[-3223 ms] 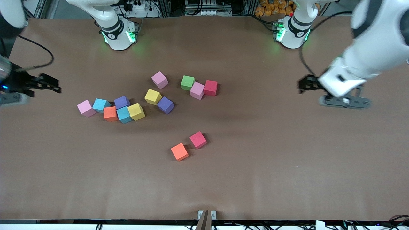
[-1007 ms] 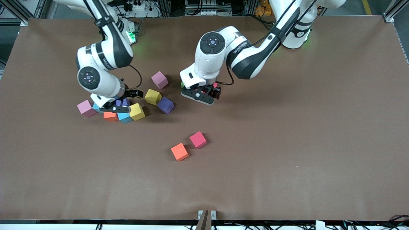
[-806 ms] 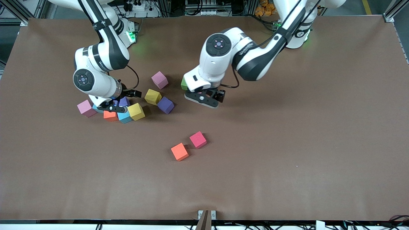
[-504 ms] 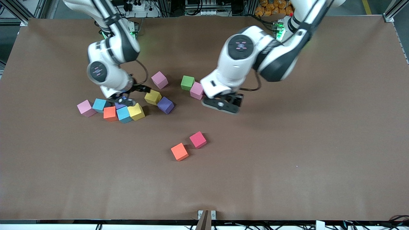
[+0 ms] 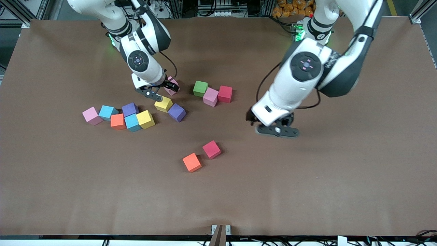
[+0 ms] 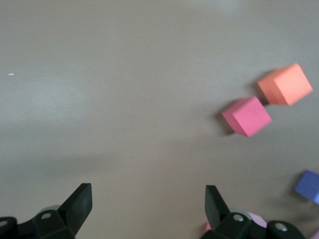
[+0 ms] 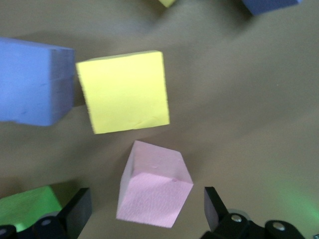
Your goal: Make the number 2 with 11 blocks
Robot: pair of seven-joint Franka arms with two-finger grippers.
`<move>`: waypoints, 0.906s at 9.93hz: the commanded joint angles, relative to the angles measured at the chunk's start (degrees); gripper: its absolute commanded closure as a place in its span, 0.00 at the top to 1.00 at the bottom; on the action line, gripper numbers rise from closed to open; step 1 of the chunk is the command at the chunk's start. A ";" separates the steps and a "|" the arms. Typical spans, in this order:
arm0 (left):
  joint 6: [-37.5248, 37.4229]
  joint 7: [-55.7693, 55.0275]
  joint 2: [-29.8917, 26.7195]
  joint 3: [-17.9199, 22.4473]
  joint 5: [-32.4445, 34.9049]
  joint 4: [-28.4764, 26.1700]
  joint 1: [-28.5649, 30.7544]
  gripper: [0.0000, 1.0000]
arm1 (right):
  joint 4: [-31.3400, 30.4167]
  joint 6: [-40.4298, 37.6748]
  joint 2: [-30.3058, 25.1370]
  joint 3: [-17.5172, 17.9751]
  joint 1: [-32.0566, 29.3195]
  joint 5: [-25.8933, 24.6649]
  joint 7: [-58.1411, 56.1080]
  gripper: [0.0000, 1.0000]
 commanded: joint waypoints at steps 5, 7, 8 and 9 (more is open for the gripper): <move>-0.70 1.61 -1.03 -5.98 0.26 2.68 8.68 1.00 | -7.81 9.80 -0.76 0.13 2.97 0.94 8.05 1.00; -0.79 2.16 -1.29 -9.22 -0.35 2.69 8.67 1.00 | -8.35 12.10 0.73 0.22 4.10 1.03 9.71 1.00; -0.88 2.24 -2.16 -9.93 -0.36 2.17 8.85 1.00 | -8.27 13.77 1.87 0.22 5.68 1.03 11.29 1.00; -1.23 2.59 -2.26 -10.11 -0.36 2.25 8.94 1.00 | -8.35 15.52 3.01 0.22 7.61 1.03 12.96 0.99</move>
